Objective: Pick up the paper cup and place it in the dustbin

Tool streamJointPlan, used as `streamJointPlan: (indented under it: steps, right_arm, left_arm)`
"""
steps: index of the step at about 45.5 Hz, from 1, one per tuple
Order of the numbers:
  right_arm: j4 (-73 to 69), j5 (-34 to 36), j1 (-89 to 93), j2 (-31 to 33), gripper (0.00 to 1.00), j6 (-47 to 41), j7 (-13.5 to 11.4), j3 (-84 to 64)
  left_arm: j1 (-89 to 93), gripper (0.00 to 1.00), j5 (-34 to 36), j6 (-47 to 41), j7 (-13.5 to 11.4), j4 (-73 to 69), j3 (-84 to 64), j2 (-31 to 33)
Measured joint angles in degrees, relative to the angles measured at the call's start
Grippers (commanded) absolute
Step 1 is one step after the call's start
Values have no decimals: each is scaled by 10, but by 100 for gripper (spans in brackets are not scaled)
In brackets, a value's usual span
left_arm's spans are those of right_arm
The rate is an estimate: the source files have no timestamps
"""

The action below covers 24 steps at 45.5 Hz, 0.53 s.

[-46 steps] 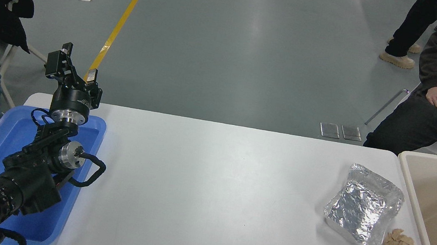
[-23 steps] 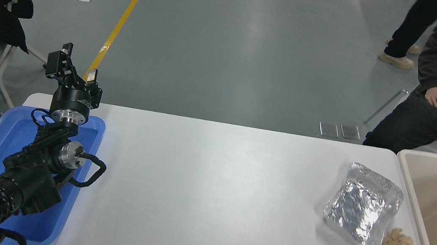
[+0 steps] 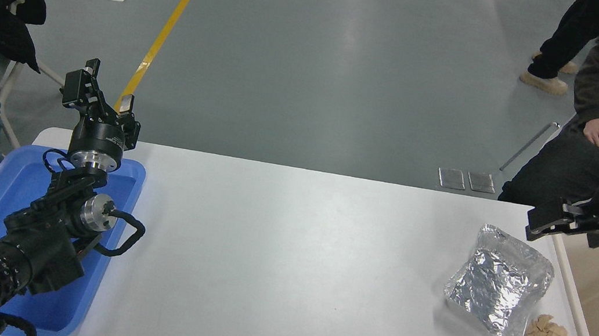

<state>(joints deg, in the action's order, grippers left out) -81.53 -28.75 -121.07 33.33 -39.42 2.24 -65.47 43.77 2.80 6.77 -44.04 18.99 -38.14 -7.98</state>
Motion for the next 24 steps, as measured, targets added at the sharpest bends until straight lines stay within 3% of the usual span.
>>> streamJointPlan:
  steps: [11, 24]
  right_arm:
    - [-31, 76, -45, -73, 100, -39, 0, -5]
    - [-40, 122, -67, -115, 100, -52, 0, 1]
  left_arm:
    - [0, 100, 0, 0, 0, 0, 1, 0]
    - [0, 100, -1, 0, -1, 0, 1, 0]
